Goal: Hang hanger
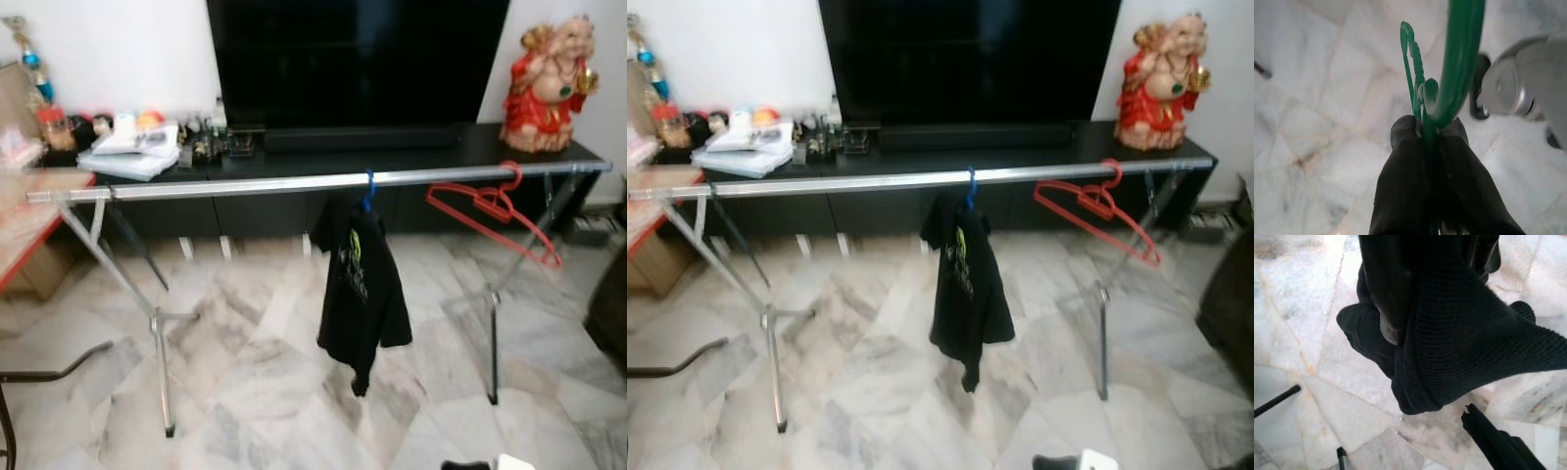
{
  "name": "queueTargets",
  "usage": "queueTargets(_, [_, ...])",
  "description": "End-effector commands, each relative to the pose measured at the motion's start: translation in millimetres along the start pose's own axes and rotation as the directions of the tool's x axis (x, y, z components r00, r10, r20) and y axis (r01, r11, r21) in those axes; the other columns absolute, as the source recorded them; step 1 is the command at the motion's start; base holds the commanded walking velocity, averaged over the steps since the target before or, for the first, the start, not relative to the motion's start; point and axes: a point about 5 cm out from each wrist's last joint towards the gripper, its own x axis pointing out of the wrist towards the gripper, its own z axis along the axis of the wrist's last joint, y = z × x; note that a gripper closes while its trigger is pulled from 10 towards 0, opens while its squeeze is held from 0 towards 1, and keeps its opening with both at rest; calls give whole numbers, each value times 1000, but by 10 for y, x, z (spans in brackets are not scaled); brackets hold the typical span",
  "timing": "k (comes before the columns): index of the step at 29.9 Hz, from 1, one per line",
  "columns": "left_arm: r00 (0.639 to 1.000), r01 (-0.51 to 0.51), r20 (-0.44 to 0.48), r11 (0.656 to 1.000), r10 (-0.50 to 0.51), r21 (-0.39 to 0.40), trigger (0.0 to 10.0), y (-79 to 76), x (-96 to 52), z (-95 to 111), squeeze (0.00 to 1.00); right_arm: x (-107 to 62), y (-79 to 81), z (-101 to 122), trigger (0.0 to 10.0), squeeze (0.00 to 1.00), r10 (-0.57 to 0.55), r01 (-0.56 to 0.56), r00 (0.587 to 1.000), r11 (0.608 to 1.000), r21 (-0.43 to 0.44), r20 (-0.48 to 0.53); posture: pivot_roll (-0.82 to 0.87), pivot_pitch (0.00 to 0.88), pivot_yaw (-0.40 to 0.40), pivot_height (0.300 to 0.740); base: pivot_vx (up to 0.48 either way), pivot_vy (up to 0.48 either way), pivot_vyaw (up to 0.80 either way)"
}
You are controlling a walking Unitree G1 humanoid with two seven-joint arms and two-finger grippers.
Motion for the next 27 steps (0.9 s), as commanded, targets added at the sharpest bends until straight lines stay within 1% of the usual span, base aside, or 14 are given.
queueTargets(1, [1000, 5, -3, 1000, -5, 23, 10000, -31, -4, -31, 0, 3, -22, 34, 10000, 0, -7, 7, 1000, 1000, 2, 18, 122, 0, 18, 740, -364, 0, 0])
queueTargets(11, [1000, 9, -7, 999, -9, 33, 10000, -27, -11, -60, 0, 19, 19, 129, 10000, 0, 8, -7, 998, 1000, -6, 66, 118, 0, 24, 740, -362, 0, 0])
queueTargets(17, [1000, 5, -9, 999, -5, 39, 10000, 32, -20, -74, 0, 33, 42, 209, 10000, 0, 14, -13, 995, 1000, -9, 98, 123, 0, 25, 740, -352, 0, 0])
queueTargets(18, [1000, 1, -10, 999, -1, 46, 10000, 73, -24, -75, 0, 39, 63, 246, 10000, 0, 19, -18, 993, 1000, -11, 113, 124, 0, 26, 740, 0, 0, 0])
queueTargets(20, [1000, 0, -11, 999, 1, 49, 10000, 86, -26, -74, 0, 41, 71, 260, 10000, 0, 21, -20, 993, 1000, -12, 119, 124, 0, 26, 740, 0, 0, 0])
queueTargets(22, [1000, -8, -9, 999, 9, 33, 10000, 130, -30, -69, 0, 49, 95, 313, 10000, 0, 25, -24, 990, 1000, -10, 141, 122, 0, 29, 740, 0, 0, 0])
queueTargets(26, [1000, -4, 0, 1000, 4, 26, 10000, 117, -25, -47, 0, 55, 118, 370, 10000, 0, 34, -33, 985, 999, -6, 166, 120, 0, 30, 740, 0, 0, 0])
queueTargets(27, [1000, 2, 16, 1000, -3, 19, 10000, 87, -18, -15, 0, 61, 137, 425, 10000, 0, 41, -40, 982, 999, -5, 187, 122, 0, 30, 740, 0, 0, 0])
